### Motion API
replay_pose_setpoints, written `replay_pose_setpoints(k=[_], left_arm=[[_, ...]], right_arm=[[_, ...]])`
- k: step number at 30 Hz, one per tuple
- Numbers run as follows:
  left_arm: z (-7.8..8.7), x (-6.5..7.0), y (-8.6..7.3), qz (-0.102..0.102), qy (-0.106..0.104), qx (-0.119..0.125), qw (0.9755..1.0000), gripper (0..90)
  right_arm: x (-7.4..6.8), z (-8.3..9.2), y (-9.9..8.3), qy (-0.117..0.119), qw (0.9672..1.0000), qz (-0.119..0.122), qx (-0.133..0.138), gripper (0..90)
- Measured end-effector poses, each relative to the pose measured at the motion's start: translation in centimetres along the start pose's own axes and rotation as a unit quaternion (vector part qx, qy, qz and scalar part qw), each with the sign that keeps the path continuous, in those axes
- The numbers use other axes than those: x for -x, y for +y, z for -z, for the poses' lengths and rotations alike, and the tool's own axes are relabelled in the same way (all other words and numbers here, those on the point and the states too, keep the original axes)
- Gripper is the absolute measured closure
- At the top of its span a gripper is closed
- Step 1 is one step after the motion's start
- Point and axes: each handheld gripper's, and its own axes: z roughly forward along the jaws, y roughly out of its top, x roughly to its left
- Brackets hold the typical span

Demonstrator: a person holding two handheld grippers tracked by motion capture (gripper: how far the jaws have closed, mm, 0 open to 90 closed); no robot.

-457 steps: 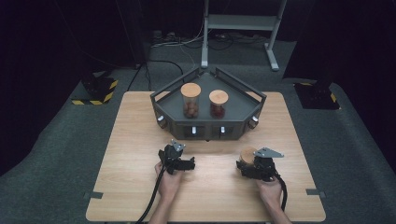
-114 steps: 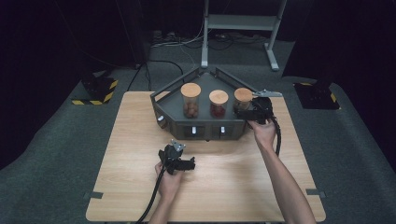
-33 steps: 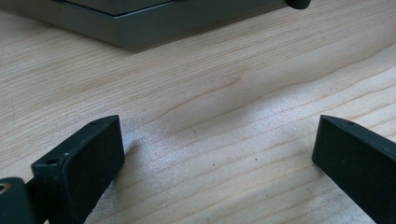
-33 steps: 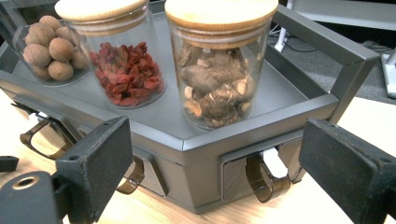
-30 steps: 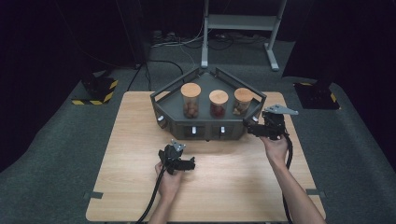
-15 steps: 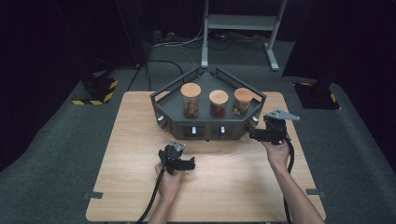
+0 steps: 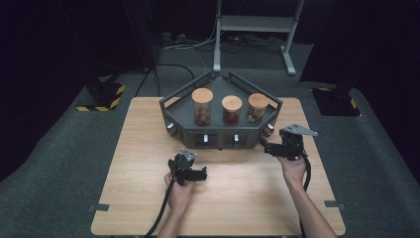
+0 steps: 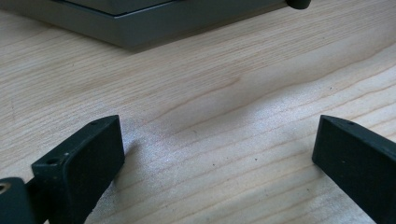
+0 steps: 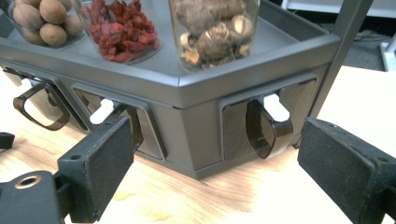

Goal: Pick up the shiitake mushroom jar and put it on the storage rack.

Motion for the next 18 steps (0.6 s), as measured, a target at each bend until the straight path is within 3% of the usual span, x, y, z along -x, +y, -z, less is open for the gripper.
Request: replay_pose_setpoints(k=[18], left_arm=[[0.0, 0.0, 0.0, 0.0, 0.0, 0.0, 1.0, 2.2]], right_arm=[[-0.9, -0.9, -2.0, 0.008, 0.9998, 0.008, -0.015, 10.0]])
